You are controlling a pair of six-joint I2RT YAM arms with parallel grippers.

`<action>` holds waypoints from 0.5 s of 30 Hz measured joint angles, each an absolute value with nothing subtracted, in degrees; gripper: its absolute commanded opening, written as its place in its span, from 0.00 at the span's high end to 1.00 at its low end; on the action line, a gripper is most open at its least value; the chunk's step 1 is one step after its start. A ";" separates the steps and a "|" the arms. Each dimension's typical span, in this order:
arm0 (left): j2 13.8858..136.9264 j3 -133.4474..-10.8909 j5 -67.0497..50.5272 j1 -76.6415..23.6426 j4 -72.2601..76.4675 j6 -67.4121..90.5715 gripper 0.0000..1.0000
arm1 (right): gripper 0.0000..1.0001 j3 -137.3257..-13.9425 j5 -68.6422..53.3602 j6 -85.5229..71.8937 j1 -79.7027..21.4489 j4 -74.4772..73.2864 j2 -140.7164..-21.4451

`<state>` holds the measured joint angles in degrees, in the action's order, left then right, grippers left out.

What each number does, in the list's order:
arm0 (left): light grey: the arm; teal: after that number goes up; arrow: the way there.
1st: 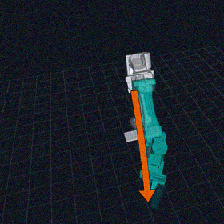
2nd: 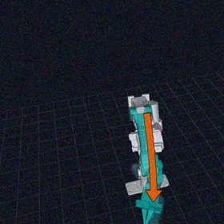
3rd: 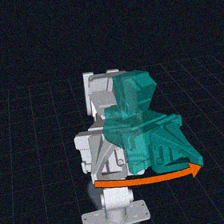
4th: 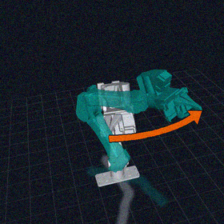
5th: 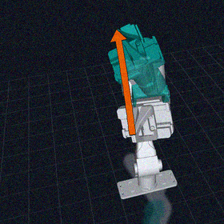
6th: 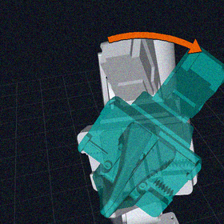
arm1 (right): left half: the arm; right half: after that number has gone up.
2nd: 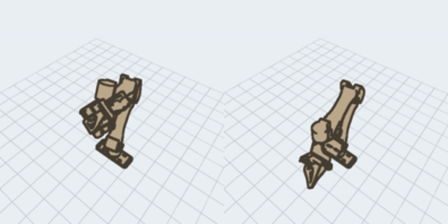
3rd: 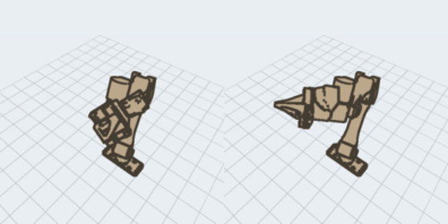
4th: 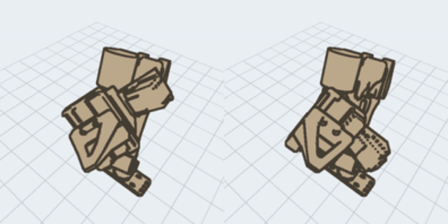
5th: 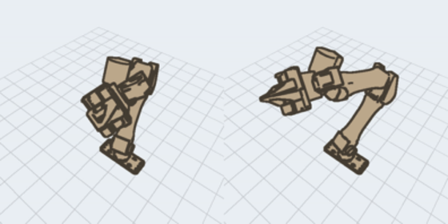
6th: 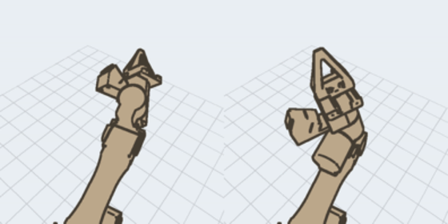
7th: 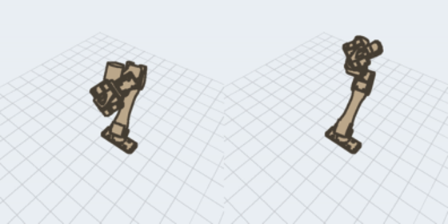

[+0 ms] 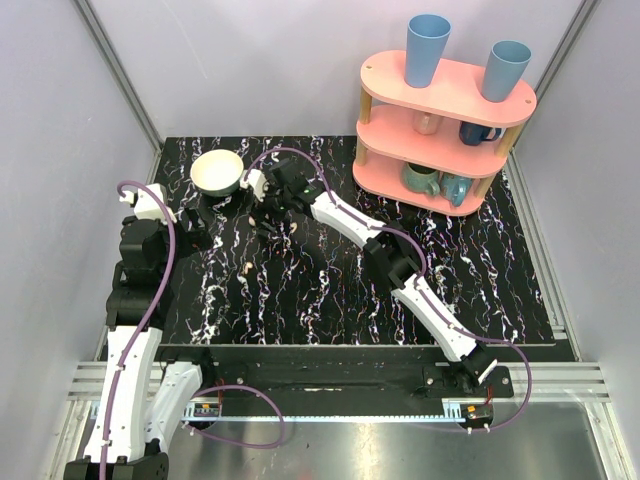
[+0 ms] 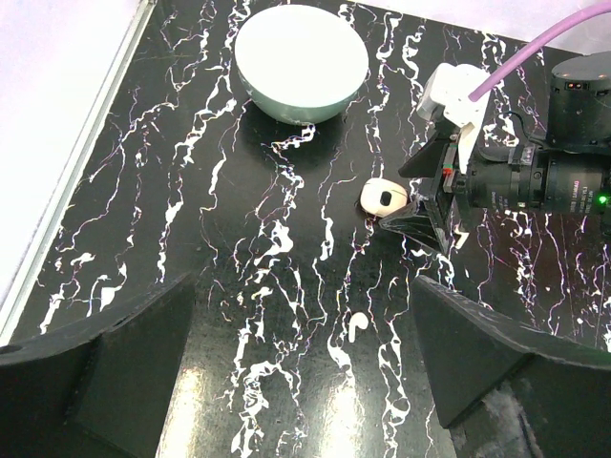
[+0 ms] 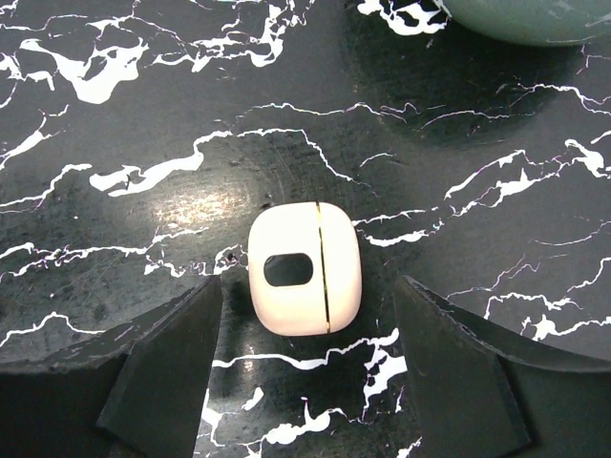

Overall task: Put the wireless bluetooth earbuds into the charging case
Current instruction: Move the charging case to the center of the board.

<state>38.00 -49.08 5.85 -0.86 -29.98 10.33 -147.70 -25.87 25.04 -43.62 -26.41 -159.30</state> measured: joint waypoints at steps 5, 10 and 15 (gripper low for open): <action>38.00 -49.08 6.07 -0.86 -29.98 10.33 0.01 | 0.25 -147.94 -24.51 25.12 -43.77 -26.44 -159.33; 38.00 -49.08 6.22 -0.89 -29.95 10.33 0.01 | 0.31 -148.49 -23.90 25.30 -43.88 -26.41 -159.44; 38.00 -49.08 6.26 -0.86 -29.98 10.33 0.01 | 0.28 -148.55 -23.40 25.54 -43.94 -26.41 -159.44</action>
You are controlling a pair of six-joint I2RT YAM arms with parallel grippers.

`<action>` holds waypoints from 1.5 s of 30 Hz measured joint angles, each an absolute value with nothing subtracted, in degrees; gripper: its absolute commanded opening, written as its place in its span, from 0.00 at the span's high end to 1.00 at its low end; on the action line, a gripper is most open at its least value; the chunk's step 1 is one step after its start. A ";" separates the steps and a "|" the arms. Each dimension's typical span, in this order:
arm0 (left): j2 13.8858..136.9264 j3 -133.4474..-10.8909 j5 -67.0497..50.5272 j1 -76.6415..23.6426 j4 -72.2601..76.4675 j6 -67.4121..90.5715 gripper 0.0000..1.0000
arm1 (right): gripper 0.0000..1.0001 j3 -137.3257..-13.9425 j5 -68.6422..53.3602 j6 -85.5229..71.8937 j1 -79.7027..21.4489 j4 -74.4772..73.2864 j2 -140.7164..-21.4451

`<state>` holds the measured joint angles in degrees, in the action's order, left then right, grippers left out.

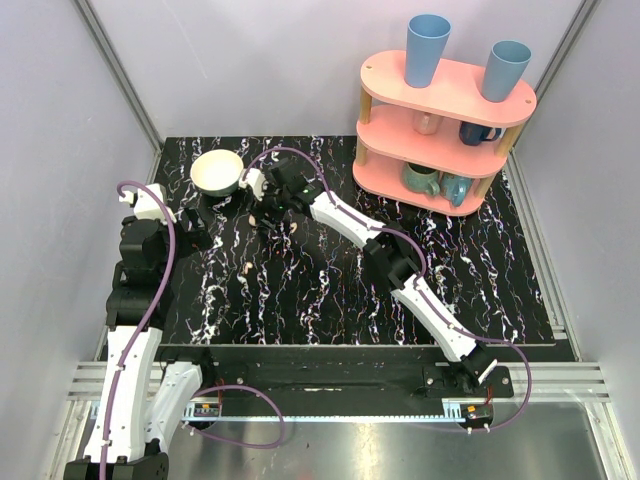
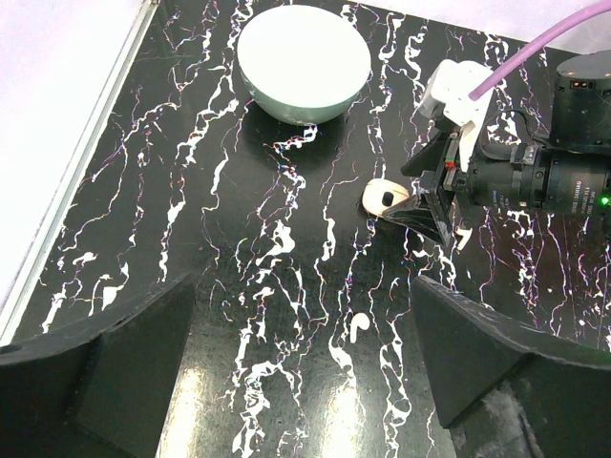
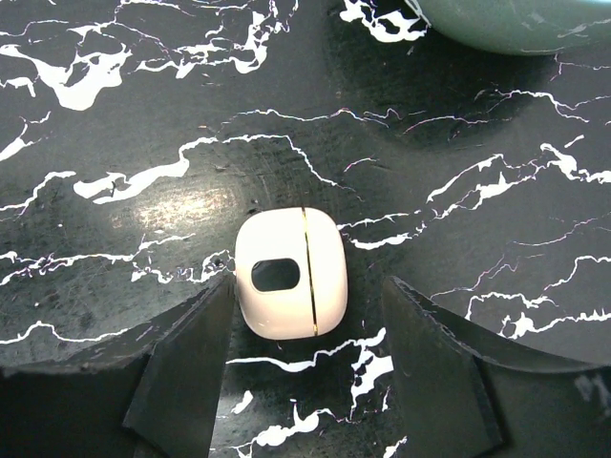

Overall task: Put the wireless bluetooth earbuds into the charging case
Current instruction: Move the charging case to the center of the board.

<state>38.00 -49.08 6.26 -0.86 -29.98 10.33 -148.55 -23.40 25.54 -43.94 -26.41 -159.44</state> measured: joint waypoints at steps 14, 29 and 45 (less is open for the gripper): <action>38.00 -49.08 6.26 -0.86 -29.98 10.33 0.01 | 0.34 -148.55 -21.82 28.05 -45.50 -26.44 -159.44; 38.00 -49.08 6.26 -0.89 -29.98 10.33 0.01 | 0.34 -148.55 -19.97 28.97 -45.50 -28.47 -159.44; 38.48 -49.08 6.28 -0.86 -29.98 10.33 0.01 | 0.74 -148.55 -19.97 29.78 -45.50 -29.43 -159.46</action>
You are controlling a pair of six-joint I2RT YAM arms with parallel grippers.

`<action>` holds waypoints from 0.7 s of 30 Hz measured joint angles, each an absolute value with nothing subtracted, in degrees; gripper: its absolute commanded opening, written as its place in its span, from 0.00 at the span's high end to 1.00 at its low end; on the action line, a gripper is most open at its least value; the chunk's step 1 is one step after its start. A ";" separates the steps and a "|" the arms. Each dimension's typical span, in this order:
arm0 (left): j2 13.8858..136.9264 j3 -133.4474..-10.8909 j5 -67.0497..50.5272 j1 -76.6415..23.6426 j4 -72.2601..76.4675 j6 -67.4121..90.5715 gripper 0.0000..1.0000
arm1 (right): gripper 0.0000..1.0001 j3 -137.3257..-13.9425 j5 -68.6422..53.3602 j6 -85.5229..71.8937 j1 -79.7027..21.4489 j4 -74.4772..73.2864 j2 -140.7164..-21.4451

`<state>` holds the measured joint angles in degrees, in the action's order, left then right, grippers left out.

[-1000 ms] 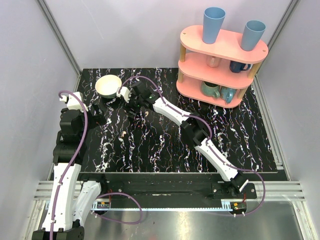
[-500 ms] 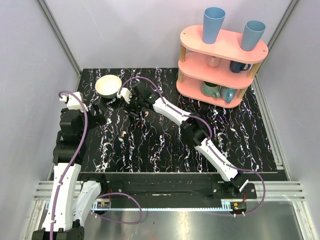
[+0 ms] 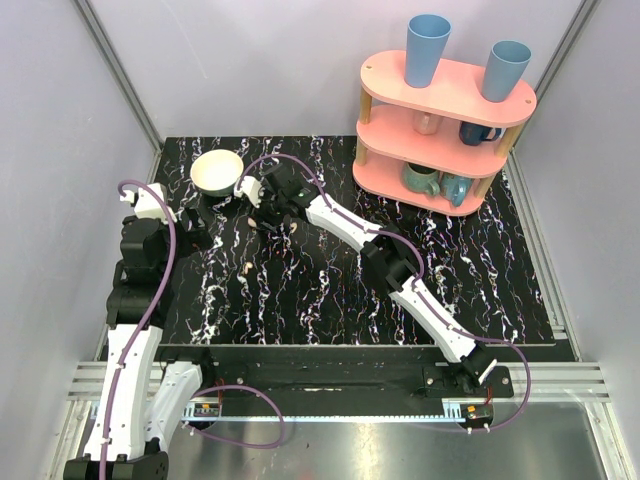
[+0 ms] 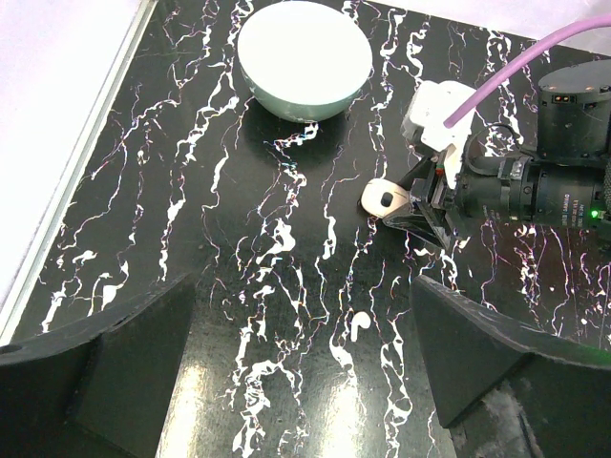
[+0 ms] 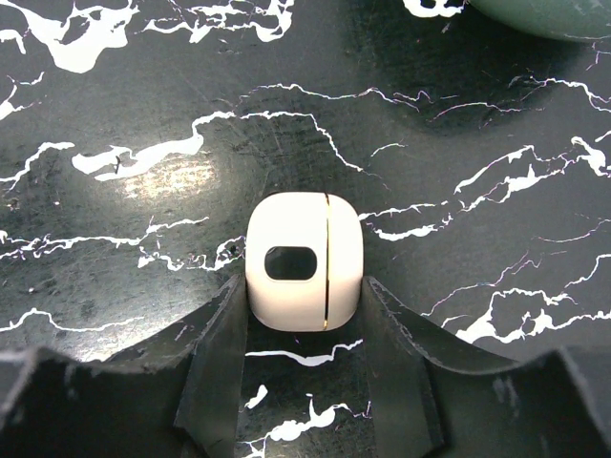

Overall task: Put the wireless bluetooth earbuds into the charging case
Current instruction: Move the charging case to the center of the board.

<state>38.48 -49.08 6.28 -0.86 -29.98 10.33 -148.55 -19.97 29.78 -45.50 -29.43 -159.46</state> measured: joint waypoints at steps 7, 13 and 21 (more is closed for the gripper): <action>38.48 -49.08 6.28 -0.86 -29.98 10.33 0.01 | 0.89 -148.46 -19.53 29.69 -45.50 -29.52 -159.46; 38.48 -49.08 6.28 -0.86 -29.98 10.33 0.01 | 0.94 -145.32 -19.14 28.05 -45.58 -27.62 -157.99; 38.48 -49.08 6.48 -0.86 -29.95 10.33 0.01 | 0.99 -131.35 -19.11 24.82 -45.67 -25.78 -149.51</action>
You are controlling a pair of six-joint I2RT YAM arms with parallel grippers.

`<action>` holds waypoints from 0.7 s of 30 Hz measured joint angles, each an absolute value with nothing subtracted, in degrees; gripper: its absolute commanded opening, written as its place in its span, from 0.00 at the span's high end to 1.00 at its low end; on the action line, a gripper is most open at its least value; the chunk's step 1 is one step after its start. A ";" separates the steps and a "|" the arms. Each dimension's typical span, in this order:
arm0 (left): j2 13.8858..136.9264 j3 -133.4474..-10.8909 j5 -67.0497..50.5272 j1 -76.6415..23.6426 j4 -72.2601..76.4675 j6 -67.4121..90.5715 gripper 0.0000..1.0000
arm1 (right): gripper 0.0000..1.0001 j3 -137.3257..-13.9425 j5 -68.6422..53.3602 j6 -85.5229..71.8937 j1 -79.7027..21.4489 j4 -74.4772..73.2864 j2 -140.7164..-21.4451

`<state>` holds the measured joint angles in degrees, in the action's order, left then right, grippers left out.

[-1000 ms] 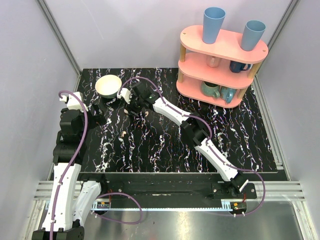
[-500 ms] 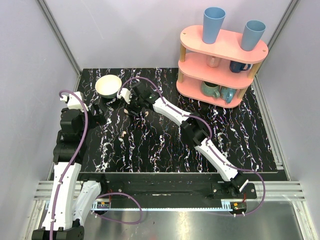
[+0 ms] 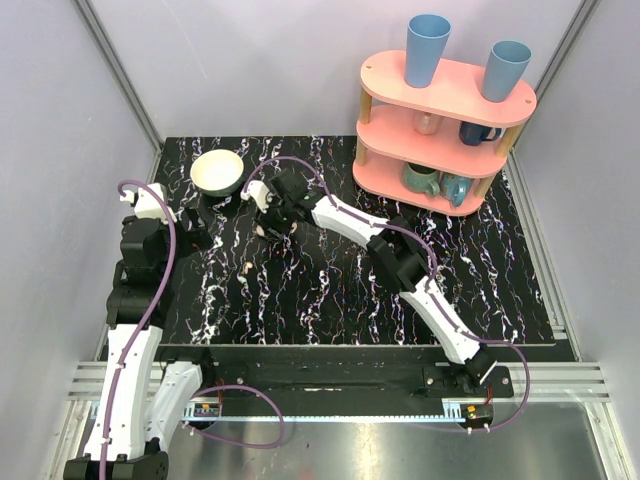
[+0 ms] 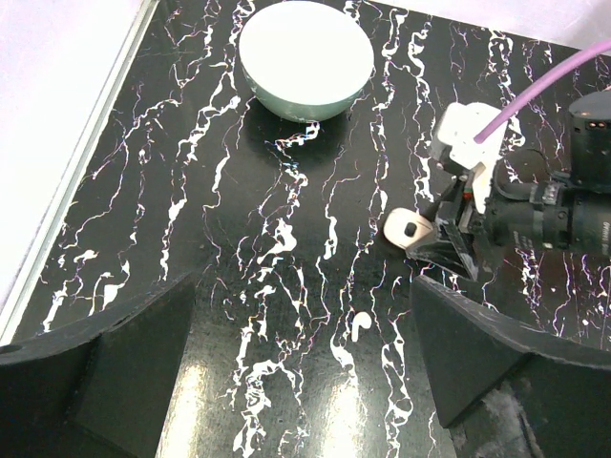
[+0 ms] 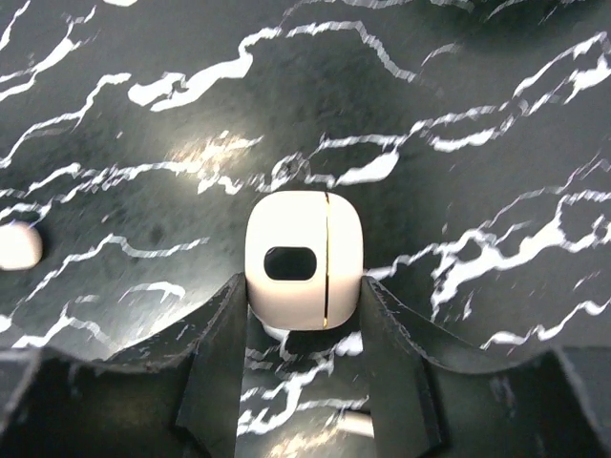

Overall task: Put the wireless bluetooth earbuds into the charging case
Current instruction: Move the charging case to the center of the board.

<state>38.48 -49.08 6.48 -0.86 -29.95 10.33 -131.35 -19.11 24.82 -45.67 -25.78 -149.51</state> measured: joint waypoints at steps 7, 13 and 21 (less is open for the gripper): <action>38.48 -48.97 6.48 -0.75 -29.98 10.33 0.01 | 0.97 -107.53 -19.11 20.99 -46.30 -20.75 -134.72; 38.39 -48.36 6.42 -0.75 -29.93 10.33 0.01 | 0.96 -86.28 -19.51 17.19 -47.31 -15.11 -118.78; 38.39 -48.18 6.20 -0.75 -29.95 10.35 0.01 | 0.98 -68.79 -14.55 12.53 -48.95 -9.47 -108.88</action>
<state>38.39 -48.18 6.20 -0.75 -29.95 10.35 -68.79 -14.55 12.53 -48.95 -9.47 -108.88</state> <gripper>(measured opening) 0.988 0.514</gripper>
